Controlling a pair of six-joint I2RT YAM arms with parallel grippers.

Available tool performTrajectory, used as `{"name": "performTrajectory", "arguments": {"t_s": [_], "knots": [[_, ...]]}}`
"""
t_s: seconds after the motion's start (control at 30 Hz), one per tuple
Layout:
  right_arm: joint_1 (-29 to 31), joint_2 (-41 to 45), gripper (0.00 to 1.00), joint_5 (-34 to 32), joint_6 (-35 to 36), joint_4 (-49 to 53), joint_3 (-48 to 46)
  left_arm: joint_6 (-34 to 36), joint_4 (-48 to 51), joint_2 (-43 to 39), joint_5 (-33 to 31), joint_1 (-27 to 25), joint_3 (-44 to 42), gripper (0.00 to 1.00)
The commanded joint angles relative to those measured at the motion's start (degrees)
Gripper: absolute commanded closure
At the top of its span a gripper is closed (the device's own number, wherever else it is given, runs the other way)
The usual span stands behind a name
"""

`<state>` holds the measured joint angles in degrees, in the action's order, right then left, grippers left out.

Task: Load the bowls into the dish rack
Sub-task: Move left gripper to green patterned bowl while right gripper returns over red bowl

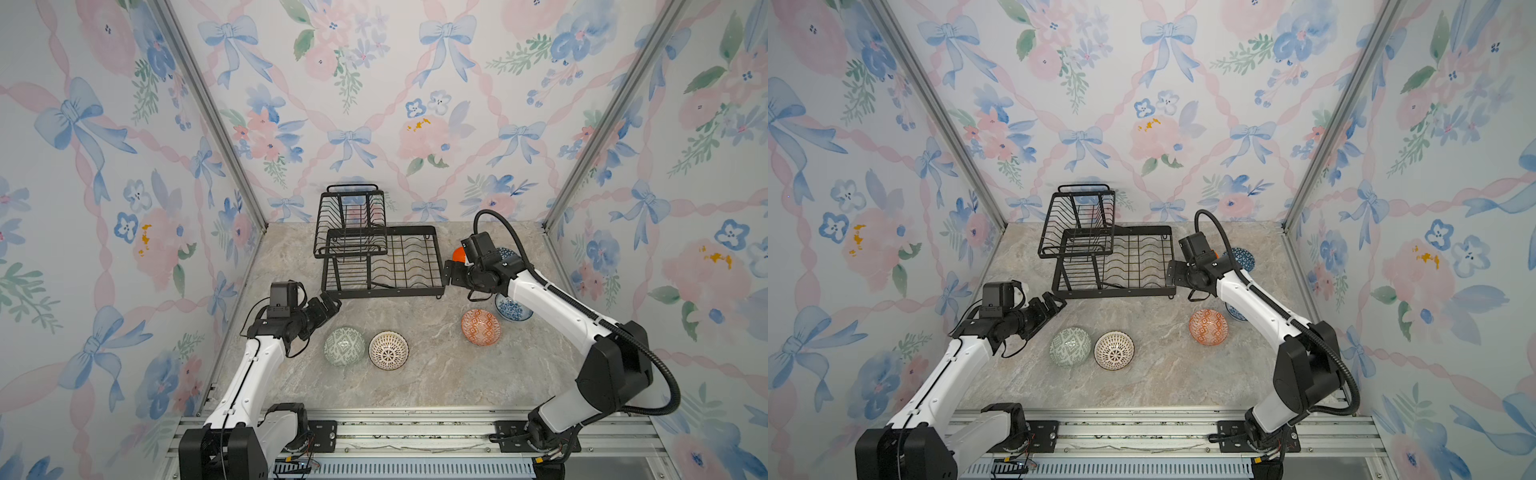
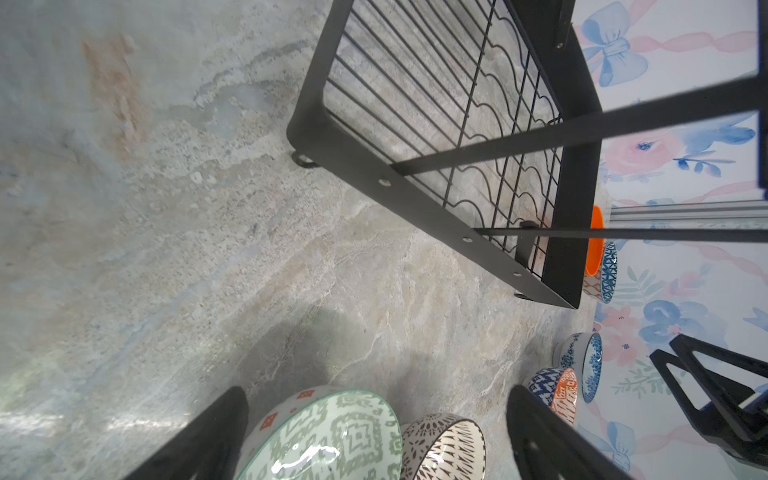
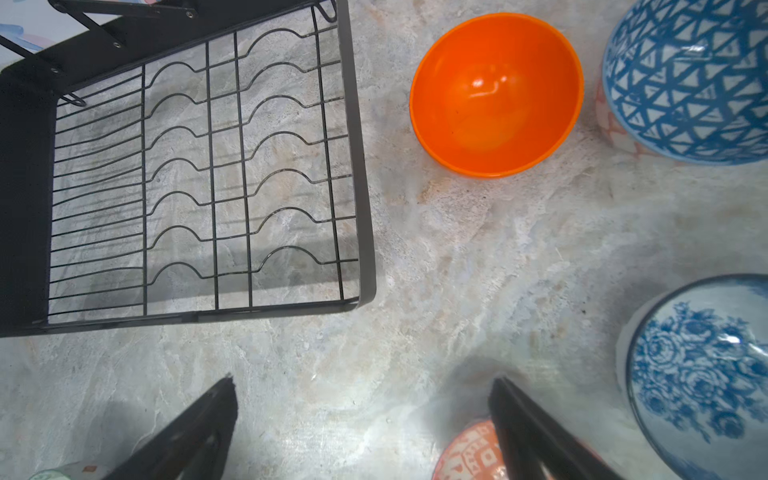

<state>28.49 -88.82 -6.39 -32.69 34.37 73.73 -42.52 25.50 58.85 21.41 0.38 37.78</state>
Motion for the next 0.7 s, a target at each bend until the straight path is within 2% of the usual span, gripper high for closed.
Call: {"name": "performTrajectory", "arguments": {"t_s": [0.0,0.17,0.27,0.43,0.57,0.67], "knots": [[3.11,5.03,0.03,-0.49,-2.73,-0.26,-6.06,-1.17,2.35,-2.39,-2.25,-2.01,-2.15,0.02],[8.29,11.00,0.03,-2.37,-5.95,-0.27,-13.62,-1.48,4.50,-5.01,-4.50,-4.43,-3.54,0.02],[8.95,12.88,0.03,-1.33,-6.70,0.14,-16.17,-1.60,6.12,-5.16,-6.80,-6.55,-3.16,0.02],[8.60,13.52,0.03,0.70,-6.93,1.38,-16.93,-1.46,9.00,-3.10,-9.19,-10.15,-2.51,0.02],[8.81,13.71,0.03,0.00,-5.92,4.33,-15.48,-2.27,12.96,-0.33,-12.32,-11.81,-1.40,0.02],[9.29,15.64,0.03,-3.22,-6.45,5.77,-15.72,-3.07,15.30,1.48,-13.90,-11.86,-1.04,0.04]]}}
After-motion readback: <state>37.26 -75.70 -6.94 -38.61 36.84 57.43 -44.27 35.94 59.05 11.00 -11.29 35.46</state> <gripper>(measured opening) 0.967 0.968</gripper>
